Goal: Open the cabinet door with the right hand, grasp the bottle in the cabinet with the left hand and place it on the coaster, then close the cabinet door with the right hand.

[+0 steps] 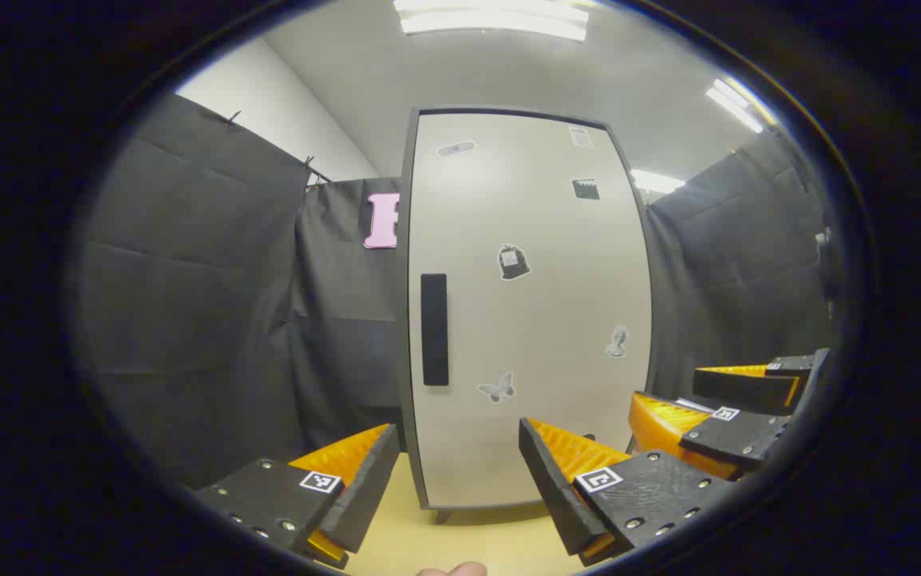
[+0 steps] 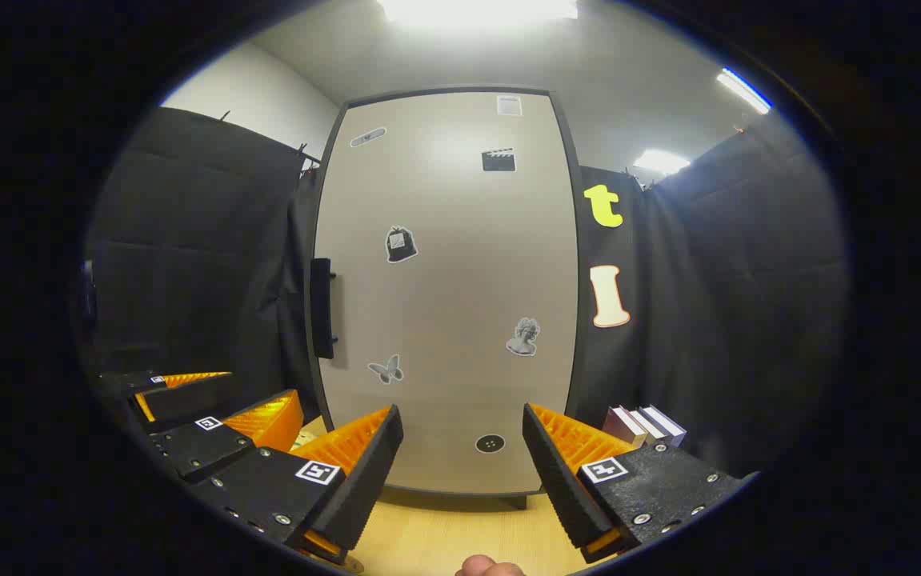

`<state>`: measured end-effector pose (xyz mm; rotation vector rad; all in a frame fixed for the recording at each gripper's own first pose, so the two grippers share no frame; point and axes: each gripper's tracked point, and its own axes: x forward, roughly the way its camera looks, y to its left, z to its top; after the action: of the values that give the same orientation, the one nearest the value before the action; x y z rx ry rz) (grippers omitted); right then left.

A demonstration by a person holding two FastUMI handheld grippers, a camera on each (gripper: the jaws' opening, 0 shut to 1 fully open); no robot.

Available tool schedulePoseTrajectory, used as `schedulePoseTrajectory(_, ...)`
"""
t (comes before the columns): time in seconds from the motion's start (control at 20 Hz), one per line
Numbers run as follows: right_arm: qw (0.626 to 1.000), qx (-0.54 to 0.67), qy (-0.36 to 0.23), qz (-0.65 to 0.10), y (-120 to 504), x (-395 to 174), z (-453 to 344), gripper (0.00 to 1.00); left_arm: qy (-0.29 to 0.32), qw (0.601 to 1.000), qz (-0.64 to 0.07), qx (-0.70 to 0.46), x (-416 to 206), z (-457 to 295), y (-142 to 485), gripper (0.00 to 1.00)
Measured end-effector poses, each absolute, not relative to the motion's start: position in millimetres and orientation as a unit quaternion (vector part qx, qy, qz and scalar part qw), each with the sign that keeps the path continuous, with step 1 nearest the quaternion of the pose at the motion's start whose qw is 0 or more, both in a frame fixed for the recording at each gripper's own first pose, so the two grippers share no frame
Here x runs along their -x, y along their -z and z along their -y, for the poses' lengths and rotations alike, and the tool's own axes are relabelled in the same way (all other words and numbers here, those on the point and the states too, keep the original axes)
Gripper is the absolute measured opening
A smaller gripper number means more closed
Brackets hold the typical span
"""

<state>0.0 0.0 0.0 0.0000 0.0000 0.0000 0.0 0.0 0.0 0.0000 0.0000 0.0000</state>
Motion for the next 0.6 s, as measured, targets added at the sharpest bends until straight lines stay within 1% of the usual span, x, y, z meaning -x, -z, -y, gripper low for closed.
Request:
schedulePoseTrajectory(0.05,1.0,-0.001,0.005,0.003,-1.9,-0.5,3.4,0.93,-0.001,1.0,-0.003,-0.003,-1.9,-2.9,3.0,0.89)
schedulePoseTrajectory(0.1,1.0,-0.002,0.008,0.001,-0.7,-1.2,5.2,0.94,-0.001,1.0,-0.002,-0.003,-3.2,-6.1,2.4,0.9)
schedulePoseTrajectory(0.2,1.0,-0.001,0.012,-0.002,-1.1,-2.0,10.1,0.94,0.012,1.0,0.001,0.001,-5.7,-0.8,-1.1,0.9)
schedulePoseTrajectory(0.3,1.0,-0.002,0.02,0.005,-6.7,-1.9,16.4,0.94,0.011,1.0,0.0,-0.01,-9.7,-0.8,-4.8,0.9)
schedulePoseTrajectory(0.35,1.0,-0.004,0.02,0.005,-6.9,-2.9,15.9,0.94,0.014,1.0,0.003,-0.015,-11.8,2.3,-8.5,0.89)
schedulePoseTrajectory(0.4,1.0,-0.004,0.018,0.002,-5.5,-4.0,15.7,0.94,0.022,1.0,0.006,-0.018,-13.1,7.9,-11.2,0.9)
schedulePoseTrajectory(0.5,1.0,-0.003,0.015,-0.003,-3.8,-7.3,15.7,0.94,0.031,0.999,0.007,-0.022,-15.2,16.6,-10.8,0.89)
schedulePoseTrajectory(0.6,1.0,-0.001,0.015,-0.007,-1.5,-9.5,16.4,0.94,0.036,0.999,0.004,-0.016,-19.1,20.4,-7.6,0.9)
